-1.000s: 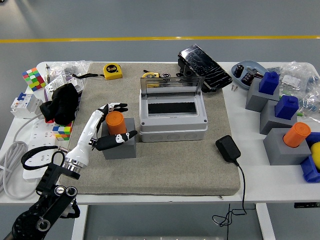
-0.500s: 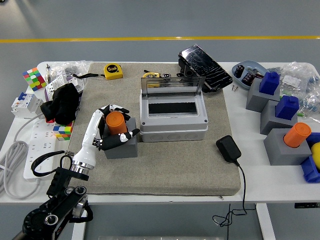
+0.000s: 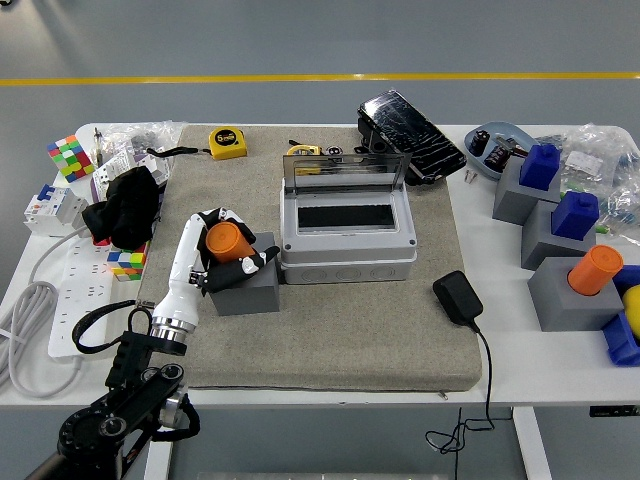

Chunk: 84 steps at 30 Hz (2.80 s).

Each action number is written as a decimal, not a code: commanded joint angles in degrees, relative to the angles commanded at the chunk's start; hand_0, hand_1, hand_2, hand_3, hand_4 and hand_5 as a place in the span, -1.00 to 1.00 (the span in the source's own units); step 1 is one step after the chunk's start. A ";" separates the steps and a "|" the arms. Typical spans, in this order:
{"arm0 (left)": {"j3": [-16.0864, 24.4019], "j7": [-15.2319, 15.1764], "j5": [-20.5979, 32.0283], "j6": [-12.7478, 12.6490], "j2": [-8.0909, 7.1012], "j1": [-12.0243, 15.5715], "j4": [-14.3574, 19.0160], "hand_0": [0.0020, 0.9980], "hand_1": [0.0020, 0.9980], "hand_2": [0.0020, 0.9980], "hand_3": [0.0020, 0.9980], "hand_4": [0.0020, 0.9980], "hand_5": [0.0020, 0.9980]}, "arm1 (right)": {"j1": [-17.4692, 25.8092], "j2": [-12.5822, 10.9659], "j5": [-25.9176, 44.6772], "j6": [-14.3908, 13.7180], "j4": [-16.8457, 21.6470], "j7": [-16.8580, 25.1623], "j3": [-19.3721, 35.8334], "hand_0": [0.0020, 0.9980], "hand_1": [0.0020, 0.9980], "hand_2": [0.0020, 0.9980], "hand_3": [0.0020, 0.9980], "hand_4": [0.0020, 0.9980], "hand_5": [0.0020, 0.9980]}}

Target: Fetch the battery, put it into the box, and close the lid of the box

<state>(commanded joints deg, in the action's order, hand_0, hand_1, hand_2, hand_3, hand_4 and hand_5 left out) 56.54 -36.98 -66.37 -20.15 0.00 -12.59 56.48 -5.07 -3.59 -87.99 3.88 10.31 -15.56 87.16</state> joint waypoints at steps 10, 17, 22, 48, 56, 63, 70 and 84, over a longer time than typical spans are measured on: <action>0.58 0.00 -4.50 -1.03 -0.20 0.48 4.78 -0.86 -0.90 -0.76 -0.62 0.89 -1.00 | 0.13 0.05 -0.09 0.00 0.00 0.01 0.03 0.29 0.33 0.36 0.17 0.95 0.16; -1.11 1.47 -13.05 -0.49 -2.37 -1.81 11.27 -0.85 -0.90 -0.76 -0.62 0.90 -1.00 | 0.02 0.07 0.21 -0.05 0.00 0.03 -0.07 0.29 0.33 0.36 0.17 0.95 0.16; -4.82 9.40 -22.11 1.00 -3.79 -6.45 13.82 -0.86 -0.90 -0.76 -0.61 0.94 -1.00 | 0.07 0.07 0.02 -0.05 0.00 -0.08 0.11 0.29 0.33 0.36 0.17 0.95 0.16; -22.12 39.88 -43.64 10.88 0.00 -32.21 -2.27 -0.83 -0.83 -0.71 -0.46 1.00 -0.94 | -0.37 -0.12 0.44 0.19 0.00 -0.38 -1.87 0.29 0.33 0.36 0.17 0.95 0.16; -22.26 38.14 -44.76 10.46 0.00 -32.77 -3.82 -0.74 -0.72 -0.62 -0.35 1.00 -0.86 | -0.26 -0.15 0.24 0.28 0.00 -0.43 -2.26 0.29 0.33 0.36 0.17 0.95 0.16; -22.78 36.30 -44.05 9.39 0.00 -32.45 -3.66 -0.51 -0.28 -0.28 0.24 1.00 -0.79 | -0.14 -0.16 0.34 0.31 0.00 -0.48 -2.32 0.29 0.33 0.36 0.17 0.94 0.16; -22.62 37.47 -43.15 10.63 0.00 -32.55 -1.16 -0.68 -0.69 -0.62 -0.29 1.00 -0.75 | -0.01 -0.09 0.44 0.23 0.00 -0.37 -2.38 0.29 0.32 0.35 0.15 0.94 0.16; -22.33 37.62 -42.81 10.96 0.00 -32.86 0.56 -0.69 -0.70 -0.64 -0.29 1.00 -0.74 | 0.11 -0.02 0.71 0.09 0.00 -0.37 -2.12 0.29 0.32 0.35 0.15 0.95 0.16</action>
<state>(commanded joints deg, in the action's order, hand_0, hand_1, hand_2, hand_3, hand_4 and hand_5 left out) 34.21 0.64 -109.19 -9.19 0.00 -45.45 57.04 -4.97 -3.61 -87.28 3.98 10.31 -15.93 85.04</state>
